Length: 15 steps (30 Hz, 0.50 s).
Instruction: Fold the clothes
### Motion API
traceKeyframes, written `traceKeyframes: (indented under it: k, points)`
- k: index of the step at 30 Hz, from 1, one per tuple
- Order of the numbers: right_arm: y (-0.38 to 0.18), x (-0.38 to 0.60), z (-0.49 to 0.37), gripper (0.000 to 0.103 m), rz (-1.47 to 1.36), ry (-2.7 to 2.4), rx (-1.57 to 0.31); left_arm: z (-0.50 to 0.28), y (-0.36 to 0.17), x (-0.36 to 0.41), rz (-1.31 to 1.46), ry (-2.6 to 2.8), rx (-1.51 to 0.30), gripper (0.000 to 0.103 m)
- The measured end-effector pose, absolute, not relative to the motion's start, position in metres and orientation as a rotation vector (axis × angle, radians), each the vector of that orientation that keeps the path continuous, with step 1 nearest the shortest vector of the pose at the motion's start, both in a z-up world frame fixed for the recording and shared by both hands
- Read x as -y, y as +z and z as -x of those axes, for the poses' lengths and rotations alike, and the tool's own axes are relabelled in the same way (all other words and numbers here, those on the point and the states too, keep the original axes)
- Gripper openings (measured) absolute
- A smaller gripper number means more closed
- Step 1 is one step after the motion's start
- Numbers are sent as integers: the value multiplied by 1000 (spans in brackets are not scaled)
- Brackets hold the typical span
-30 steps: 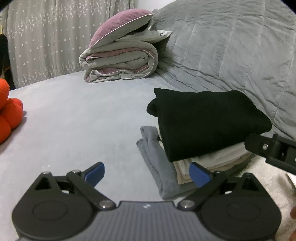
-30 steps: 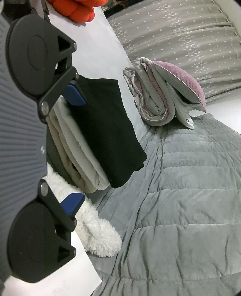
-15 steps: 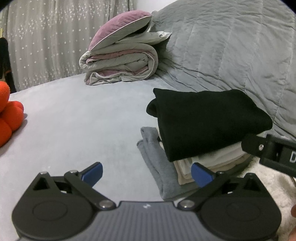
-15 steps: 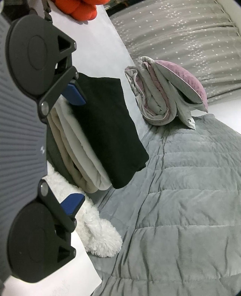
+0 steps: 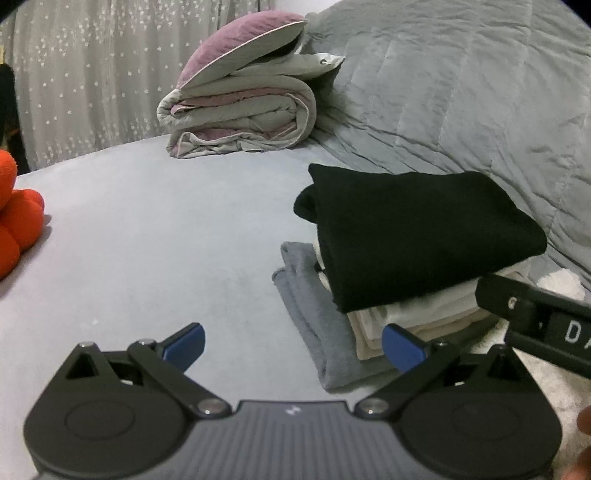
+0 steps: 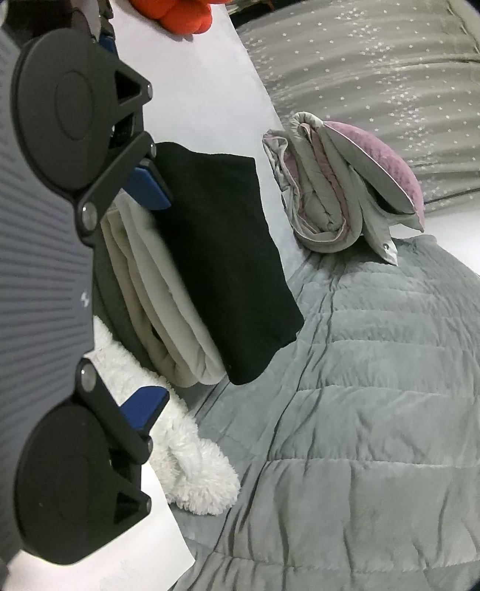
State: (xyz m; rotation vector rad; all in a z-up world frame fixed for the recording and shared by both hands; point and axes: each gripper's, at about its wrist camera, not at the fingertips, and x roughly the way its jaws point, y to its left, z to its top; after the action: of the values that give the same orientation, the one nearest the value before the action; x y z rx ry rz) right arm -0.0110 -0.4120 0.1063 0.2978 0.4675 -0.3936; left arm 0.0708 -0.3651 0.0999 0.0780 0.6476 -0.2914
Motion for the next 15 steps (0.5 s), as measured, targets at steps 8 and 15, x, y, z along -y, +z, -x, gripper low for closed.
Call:
traceKeyframes:
  k: [8, 15]
  points:
    - [107, 410, 11, 103, -286, -394, -473, -70, 99, 365, -75, -285, -641, 102]
    - [106, 409, 11, 103, -283, -389, -471, -70, 98, 364, -76, -284, -641, 102]
